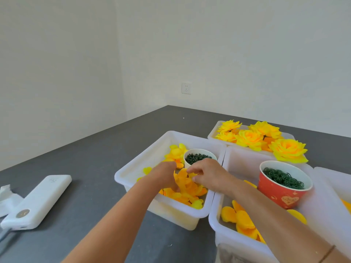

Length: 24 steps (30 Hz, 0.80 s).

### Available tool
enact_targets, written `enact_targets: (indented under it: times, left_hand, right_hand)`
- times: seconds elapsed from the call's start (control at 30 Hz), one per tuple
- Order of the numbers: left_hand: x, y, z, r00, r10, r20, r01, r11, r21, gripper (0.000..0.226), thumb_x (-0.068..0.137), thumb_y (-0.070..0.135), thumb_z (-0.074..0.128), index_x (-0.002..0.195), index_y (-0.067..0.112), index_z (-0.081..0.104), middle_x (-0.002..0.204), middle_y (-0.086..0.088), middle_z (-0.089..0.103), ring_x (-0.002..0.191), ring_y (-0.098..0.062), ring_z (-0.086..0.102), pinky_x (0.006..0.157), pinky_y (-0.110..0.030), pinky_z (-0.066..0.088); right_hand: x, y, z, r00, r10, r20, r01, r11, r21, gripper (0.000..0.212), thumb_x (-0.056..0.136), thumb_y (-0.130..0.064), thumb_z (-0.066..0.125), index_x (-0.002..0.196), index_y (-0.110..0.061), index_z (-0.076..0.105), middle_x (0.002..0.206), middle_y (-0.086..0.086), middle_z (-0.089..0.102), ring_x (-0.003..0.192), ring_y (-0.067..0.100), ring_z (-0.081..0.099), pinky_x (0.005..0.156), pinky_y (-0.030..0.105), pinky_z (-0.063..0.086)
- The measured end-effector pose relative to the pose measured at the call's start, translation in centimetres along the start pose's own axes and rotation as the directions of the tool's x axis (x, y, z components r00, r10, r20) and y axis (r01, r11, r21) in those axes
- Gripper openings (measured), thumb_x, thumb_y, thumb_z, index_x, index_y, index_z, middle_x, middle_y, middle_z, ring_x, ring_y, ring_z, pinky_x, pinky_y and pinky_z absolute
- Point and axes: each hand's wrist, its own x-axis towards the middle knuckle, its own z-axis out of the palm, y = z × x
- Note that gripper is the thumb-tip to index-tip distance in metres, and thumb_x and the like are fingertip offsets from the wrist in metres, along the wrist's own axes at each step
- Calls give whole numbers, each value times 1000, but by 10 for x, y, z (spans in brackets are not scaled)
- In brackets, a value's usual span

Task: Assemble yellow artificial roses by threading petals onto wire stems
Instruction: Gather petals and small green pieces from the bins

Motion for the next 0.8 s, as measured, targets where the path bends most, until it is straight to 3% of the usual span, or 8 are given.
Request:
enact_targets:
  times: [0.07, 0.17, 0.23, 0.3, 0.37, 0.43, 0.57, 0.8]
  left_hand:
    - [1, 1, 0, 1000, 9, -16, -9, 1000, -7, 64, 68, 27, 82, 122, 14, 51, 115, -4, 59, 105, -20, 55, 76, -28, 44]
    - [2, 0, -2, 984, -2, -180, -24, 990, -142, 49, 74, 28, 77, 115, 14, 55, 111, -5, 58, 99, -21, 54, 77, -30, 45]
    - [2, -2, -5, 972, 5, -233, -55, 976, -210, 45, 73, 31, 77, 112, 17, 58, 109, -3, 57, 92, -16, 51, 75, -27, 43]
    - [0, 0, -4, 990, 64, -125, -87, 979, -186, 52, 69, 35, 80, 115, 20, 58, 107, 3, 54, 92, -13, 49, 75, -25, 42]
    - [-3, 5, -1, 991, 120, 58, -119, 993, -25, 60, 70, 37, 79, 122, 22, 55, 112, 3, 54, 99, -16, 51, 80, -27, 45]
    - [-3, 8, 2, 979, 153, 132, -169, 979, 113, 51, 76, 27, 75, 123, 20, 54, 118, -2, 56, 104, -20, 53, 82, -27, 44]
    - [-4, 10, -1, 974, 157, 164, -180, 974, 141, 36, 81, 0, 64, 115, 12, 59, 116, -11, 59, 106, -26, 56, 72, -24, 40]
    - [-7, 10, -3, 984, 175, -28, -172, 982, 77, 27, 82, 2, 60, 106, 10, 67, 108, -7, 65, 98, -20, 59, 71, -19, 40]
  right_hand:
    - [-4, 4, -3, 998, 15, -64, -3, 983, 186, 29, 85, -4, 62, 113, -12, 68, 115, 2, 67, 99, 4, 58, 77, 4, 42]
    - [-8, 7, -5, 988, 57, -141, 6, 912, 409, 24, 86, -1, 60, 106, -10, 71, 105, 4, 70, 97, 10, 64, 84, 18, 51]
    - [-9, 9, -6, 980, 95, -176, 2, 876, 483, 22, 87, -1, 60, 102, -11, 72, 102, 4, 70, 96, 10, 63, 82, 15, 49]
    - [-9, 10, -5, 972, 120, -200, 1, 856, 517, 23, 87, -1, 58, 101, -12, 72, 99, 0, 70, 93, 5, 61, 77, 8, 46]
    - [-9, 10, -5, 969, 129, -213, 1, 852, 524, 24, 88, 0, 57, 101, -12, 73, 96, -4, 69, 90, 2, 60, 76, 6, 44]
    - [-9, 11, -4, 968, 120, -221, 10, 860, 511, 23, 88, 0, 57, 100, -12, 73, 96, -4, 69, 90, 3, 60, 76, 6, 45]
    - [-10, 11, -4, 971, 96, -221, 26, 870, 492, 22, 87, 1, 57, 96, -11, 74, 98, 2, 70, 95, 8, 62, 81, 11, 46]
    - [-12, 11, -6, 973, 80, -216, 41, 863, 504, 22, 86, 1, 58, 95, -11, 74, 96, 3, 71, 89, 4, 62, 80, 10, 47]
